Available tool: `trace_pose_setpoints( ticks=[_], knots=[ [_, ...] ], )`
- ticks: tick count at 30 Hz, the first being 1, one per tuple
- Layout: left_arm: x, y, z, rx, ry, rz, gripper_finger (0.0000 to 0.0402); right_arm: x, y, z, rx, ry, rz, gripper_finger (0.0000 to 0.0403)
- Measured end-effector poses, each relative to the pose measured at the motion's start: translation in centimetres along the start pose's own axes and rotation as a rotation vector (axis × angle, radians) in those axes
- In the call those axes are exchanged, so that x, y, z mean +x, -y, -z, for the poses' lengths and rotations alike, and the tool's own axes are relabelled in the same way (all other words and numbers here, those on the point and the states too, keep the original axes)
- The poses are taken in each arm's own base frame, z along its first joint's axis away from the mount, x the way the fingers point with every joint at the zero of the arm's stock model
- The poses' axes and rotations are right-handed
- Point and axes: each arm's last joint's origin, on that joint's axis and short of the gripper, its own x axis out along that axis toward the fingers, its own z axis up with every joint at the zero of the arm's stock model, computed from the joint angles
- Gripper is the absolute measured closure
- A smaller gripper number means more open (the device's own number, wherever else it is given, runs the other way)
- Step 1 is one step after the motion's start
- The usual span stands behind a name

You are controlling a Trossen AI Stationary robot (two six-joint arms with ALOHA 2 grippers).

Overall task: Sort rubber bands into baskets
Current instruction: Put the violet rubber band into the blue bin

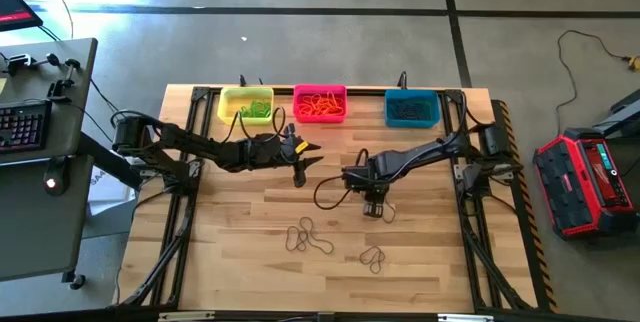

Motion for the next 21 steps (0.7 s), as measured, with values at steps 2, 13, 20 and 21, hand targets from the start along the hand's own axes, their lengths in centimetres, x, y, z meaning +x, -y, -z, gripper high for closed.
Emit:
trace_pose_setpoints(
  ticks=[2,13,20,21],
  knots=[
    [0.0,0.0,0.0,0.000,0.000,0.000,0.0263,0.0,0.0,0.0,-0.007,-0.002,-0.009,0.0374],
    [0.0,0.1,-0.1,-0.001,0.005,0.002,0.0263,-0.5,0.2,0.5,-0.020,-0.020,0.046,0.0401],
    [0.0,0.1,0.0,0.000,0.002,0.002,0.0263,-3.9,0.8,1.0,-0.012,0.102,0.081,0.0403],
    [0.0,0.1,0.0,0.000,0.002,0.002,0.0263,-4.5,1.1,1.1,0.001,0.123,0.102,0.0403]
  ],
)
